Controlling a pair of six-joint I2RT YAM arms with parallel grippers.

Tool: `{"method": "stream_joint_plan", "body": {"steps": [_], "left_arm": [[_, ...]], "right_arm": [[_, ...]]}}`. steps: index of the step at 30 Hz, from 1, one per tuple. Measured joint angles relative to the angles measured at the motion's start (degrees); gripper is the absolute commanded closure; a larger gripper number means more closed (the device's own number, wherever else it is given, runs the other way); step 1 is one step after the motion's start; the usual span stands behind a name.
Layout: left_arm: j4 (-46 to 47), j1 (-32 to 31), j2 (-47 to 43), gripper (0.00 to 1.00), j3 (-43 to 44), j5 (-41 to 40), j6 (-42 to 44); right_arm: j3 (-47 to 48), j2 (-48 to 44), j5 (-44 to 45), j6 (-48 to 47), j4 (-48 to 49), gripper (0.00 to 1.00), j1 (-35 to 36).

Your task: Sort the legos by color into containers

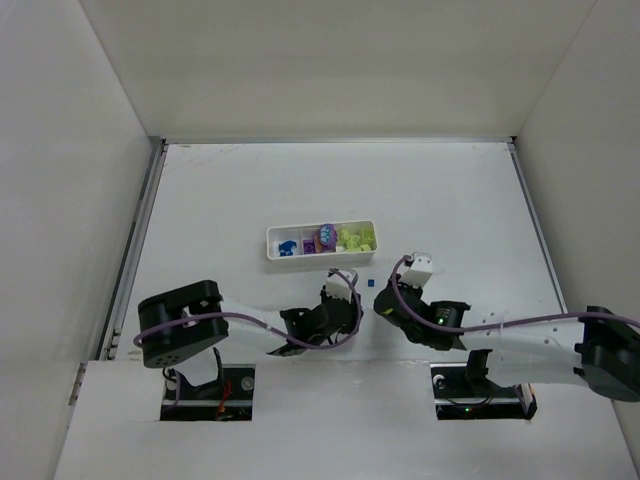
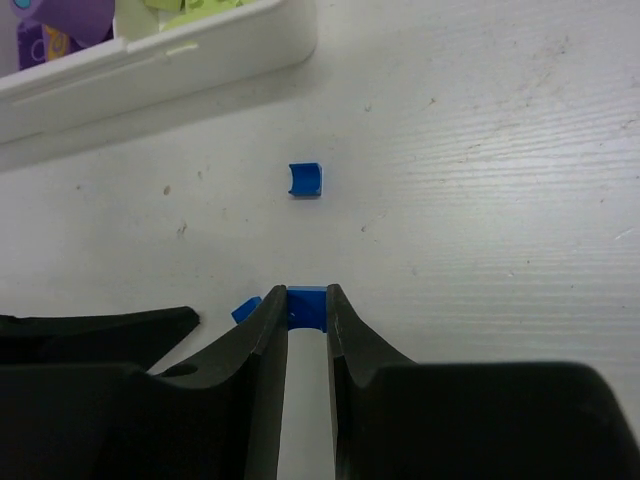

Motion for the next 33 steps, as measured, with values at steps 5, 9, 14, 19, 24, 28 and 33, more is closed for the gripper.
{"method": "stream_joint_plan", "body": {"steps": [5, 9, 14, 19, 24, 28, 33], "left_arm": [[0.8, 0.1, 4.7, 0.70, 2.8, -0.7, 0.8], [0.3, 0.3, 7.8, 0.79, 6.0, -2.1, 0.9], [-0.7, 0.2, 9.4, 0.88, 7.8, -3.4, 1.5], [-2.4, 0.0, 8.9, 0.91, 8.2, -3.6, 1.9], [-6.0, 0.0, 6.4, 0.92, 7.9, -3.7, 2.3], [-7.8, 1.3, 0.8, 0.92, 6.1, -3.5, 2.3], [-8.8, 7.4, -9.9, 0.92, 4.5, -3.3, 2.4]], "right_arm": [[-1.2, -1.4, -0.2, -0.9, 0.3, 0.79, -0.4], [-1.3, -0.2, -0.5, -1.0, 0.6, 0.79, -0.4], [-1.9, 0.1, -0.9, -1.3, 1.7, 0.79, -0.4], [-3.1, -1.2, -1.3, -1.9, 2.4, 0.78, -1.1], [-3.6, -2.2, -1.4, -2.3, 3.1, 0.78, -1.8], [-3.7, -2.2, -1.6, -2.5, 3.6, 0.78, -1.8], [-3.6, -1.2, -1.9, -2.7, 4.2, 0.78, -1.7]]}}
